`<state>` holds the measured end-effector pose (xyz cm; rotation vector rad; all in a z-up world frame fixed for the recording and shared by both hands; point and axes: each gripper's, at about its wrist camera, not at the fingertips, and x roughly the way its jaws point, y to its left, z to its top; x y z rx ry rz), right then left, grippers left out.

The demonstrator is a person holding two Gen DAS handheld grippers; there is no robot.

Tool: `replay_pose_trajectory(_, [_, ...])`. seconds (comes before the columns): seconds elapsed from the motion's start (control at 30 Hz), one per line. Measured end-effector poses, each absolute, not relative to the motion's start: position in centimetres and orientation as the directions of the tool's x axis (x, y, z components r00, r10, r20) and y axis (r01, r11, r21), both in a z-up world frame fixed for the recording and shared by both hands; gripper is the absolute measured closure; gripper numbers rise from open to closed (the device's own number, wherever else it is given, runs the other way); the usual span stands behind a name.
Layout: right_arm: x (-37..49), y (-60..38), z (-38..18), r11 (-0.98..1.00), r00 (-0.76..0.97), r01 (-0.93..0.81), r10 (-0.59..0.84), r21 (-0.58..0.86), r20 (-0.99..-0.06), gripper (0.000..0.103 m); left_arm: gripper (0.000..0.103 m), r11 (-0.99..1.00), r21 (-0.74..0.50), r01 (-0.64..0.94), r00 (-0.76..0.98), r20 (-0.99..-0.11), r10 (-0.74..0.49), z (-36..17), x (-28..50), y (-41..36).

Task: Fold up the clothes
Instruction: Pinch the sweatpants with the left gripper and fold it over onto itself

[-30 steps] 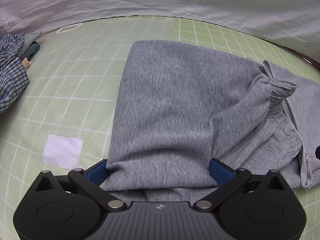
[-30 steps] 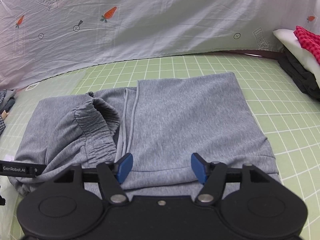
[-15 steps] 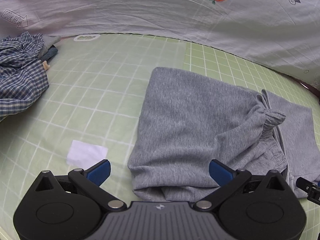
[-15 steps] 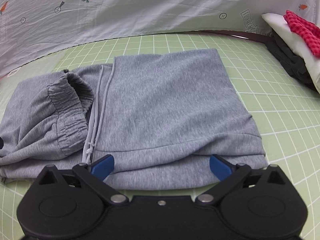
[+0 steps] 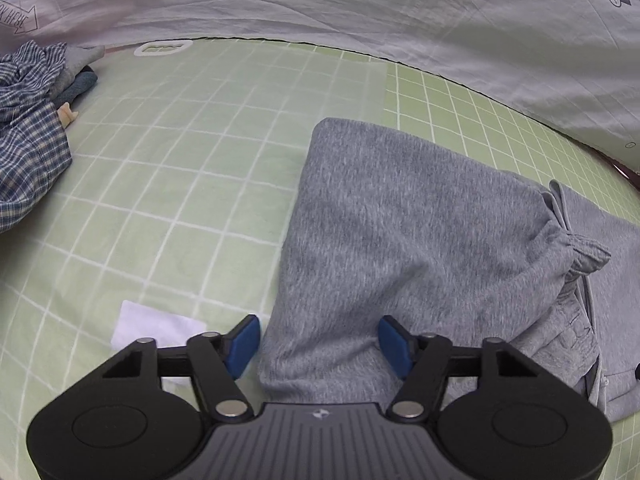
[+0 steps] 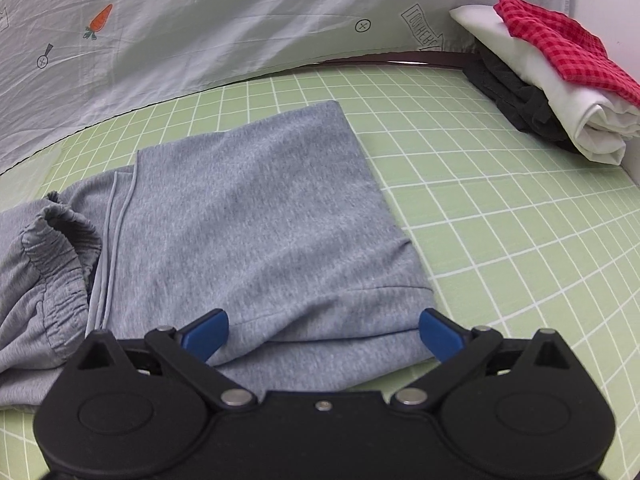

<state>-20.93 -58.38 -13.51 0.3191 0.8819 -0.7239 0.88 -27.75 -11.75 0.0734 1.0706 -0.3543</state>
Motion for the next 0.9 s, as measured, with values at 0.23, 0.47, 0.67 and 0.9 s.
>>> replay_pose_trajectory(0.23, [-21.6, -61.2, -13.3, 0.701, 0.412, 0.713, -0.446, -0.024, -0.795, 0.000, 0.094, 0.929, -0.164, 0.333, 0.470, -0.825, -0.314, -8.0, -0.6, -29.3])
replay_pose_trajectory(0.47, [-23.6, -64.5, -13.3, 0.712, 0.431, 0.703, -0.422, 0.003, -0.798, 0.000, 0.095, 0.862, -0.180, 0.473, 0.493, -0.757, -0.429, -2.5, -3.3, -37.3])
replay_pose_trajectory(0.67, [-26.1, -68.4, -12.9, 0.711, 0.444, 0.703, -0.427, 0.010, -0.788, 0.000, 0.096, 0.775, -0.169, 0.610, 0.448, -0.732, -0.512, -2.0, -6.8, -47.1])
replay_pose_trajectory(0.9, [-29.3, -73.0, -13.2, 0.682, 0.425, 0.731, -0.439, 0.015, -0.792, 0.000, 0.086, 0.730, -0.159, 0.665, 0.307, -0.833, -0.461, -9.5, -9.3, -56.7])
